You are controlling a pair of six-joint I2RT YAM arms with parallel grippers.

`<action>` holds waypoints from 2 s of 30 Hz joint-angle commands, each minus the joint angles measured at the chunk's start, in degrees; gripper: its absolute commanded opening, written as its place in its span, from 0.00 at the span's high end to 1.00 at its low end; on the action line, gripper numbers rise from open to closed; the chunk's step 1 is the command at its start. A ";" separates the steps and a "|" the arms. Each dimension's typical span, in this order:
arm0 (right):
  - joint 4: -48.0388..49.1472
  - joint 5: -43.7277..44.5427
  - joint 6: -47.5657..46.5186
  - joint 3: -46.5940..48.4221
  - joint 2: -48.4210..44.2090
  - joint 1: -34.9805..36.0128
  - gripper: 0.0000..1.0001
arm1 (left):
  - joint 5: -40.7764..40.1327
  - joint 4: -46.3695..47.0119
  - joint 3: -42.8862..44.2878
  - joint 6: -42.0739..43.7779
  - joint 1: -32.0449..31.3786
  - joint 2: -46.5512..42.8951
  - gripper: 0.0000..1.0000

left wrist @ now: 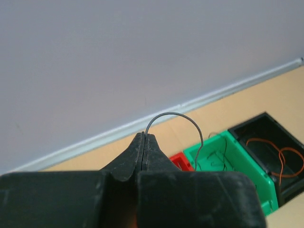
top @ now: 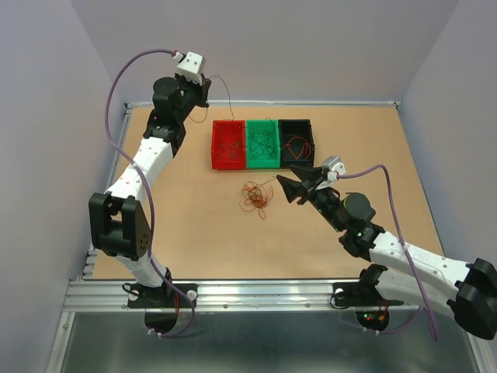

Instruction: Untangle the cables

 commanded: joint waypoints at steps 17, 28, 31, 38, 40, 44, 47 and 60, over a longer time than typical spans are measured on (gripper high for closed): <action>1.79 -0.79 0.27 1.03 -0.03 -0.18 0.44 | 0.72 -4.05 12.33 1.76 -0.56 -2.15 1.00; 1.70 -0.87 0.45 1.03 -0.03 -0.18 0.44 | 3.01 -2.91 9.95 0.09 -0.74 2.85 1.00; 1.70 -0.87 0.36 1.12 -0.03 -0.18 0.44 | 3.45 -3.08 10.30 -0.26 -0.83 4.79 1.00; 1.70 -0.78 0.36 0.68 -0.74 -0.18 0.44 | 4.15 -3.35 8.37 -0.27 -0.83 6.55 1.00; 1.70 -0.87 0.27 0.60 -1.00 -0.27 0.44 | 4.07 -3.00 7.06 0.09 -0.83 6.55 1.00; 1.70 -1.05 0.36 0.42 -1.35 -0.27 0.44 | 2.92 -2.56 6.52 1.40 -0.83 7.86 1.00; 1.70 -0.87 0.36 0.42 -1.35 -0.18 0.44 | 1.52 -2.56 6.69 2.46 -0.83 9.36 1.00; 1.70 -1.05 0.54 0.51 -1.35 -0.18 0.44 | -17.90 -11.25 9.86 12.04 -2.14 12.53 1.00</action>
